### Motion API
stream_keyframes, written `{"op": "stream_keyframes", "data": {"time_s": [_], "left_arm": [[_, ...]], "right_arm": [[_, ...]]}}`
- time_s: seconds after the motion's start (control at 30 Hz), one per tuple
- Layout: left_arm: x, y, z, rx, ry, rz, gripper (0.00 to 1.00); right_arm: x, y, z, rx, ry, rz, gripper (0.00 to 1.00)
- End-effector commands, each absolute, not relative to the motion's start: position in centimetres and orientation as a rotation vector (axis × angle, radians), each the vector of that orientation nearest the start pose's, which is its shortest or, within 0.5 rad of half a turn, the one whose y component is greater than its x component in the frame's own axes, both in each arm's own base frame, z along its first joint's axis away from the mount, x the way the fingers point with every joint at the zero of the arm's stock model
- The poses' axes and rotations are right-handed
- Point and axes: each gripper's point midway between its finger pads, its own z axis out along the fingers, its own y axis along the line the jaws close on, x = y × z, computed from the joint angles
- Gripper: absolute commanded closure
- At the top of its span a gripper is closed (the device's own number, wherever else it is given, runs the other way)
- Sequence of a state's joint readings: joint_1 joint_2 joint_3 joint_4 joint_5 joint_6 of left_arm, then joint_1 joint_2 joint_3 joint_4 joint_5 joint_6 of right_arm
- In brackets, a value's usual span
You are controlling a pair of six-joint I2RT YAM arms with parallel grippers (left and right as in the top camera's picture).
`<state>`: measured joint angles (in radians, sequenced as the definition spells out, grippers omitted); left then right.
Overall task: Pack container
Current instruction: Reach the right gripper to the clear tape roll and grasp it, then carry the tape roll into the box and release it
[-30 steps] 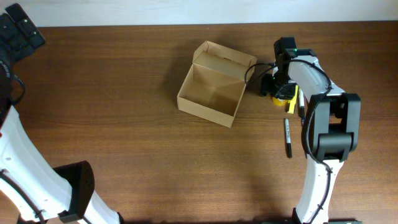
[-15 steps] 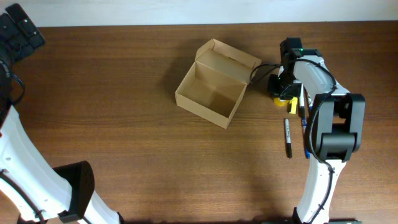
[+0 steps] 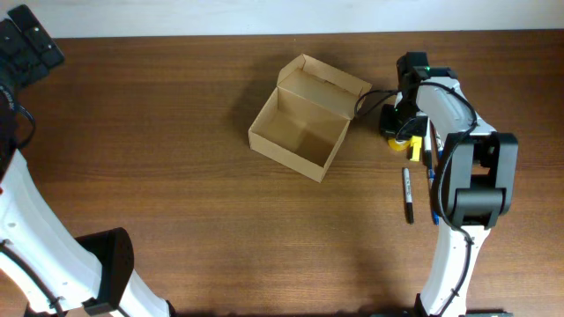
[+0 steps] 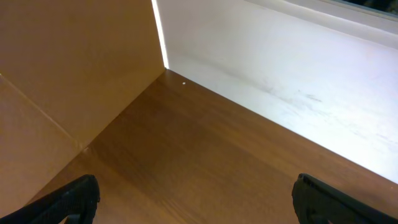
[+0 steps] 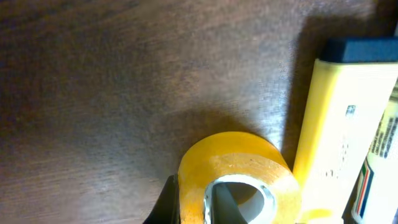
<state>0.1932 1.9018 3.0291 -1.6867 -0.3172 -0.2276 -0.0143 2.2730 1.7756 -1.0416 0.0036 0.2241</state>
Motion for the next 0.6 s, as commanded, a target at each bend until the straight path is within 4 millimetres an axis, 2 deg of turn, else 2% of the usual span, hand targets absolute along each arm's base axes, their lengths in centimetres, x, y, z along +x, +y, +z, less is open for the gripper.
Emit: {"op": "stream_keyframes", "data": {"time_s": [0.0, 0.2, 0.37, 0.57], "left_arm": [[34.3, 12.3, 48.1, -0.617, 2.034, 0.32, 0.0], [34.3, 12.3, 48.1, -0.617, 2.034, 0.32, 0.0], [34.3, 12.3, 48.1, -0.617, 2.034, 0.32, 0.0], [34.3, 12.3, 48.1, -0.617, 2.034, 0.32, 0.0]], "right_arm": [[45.3, -1.1, 1.1, 0.366, 3.076, -0.012, 0.97], [47.8, -0.8, 6.0, 0.342, 3.0, 0.0, 0.96], [49.5, 0.4, 10.1, 0.299, 2.928, 0.015, 0.96], [49.9, 4.0, 14.6, 0.156, 2.879, 0.034, 0.96]]}}
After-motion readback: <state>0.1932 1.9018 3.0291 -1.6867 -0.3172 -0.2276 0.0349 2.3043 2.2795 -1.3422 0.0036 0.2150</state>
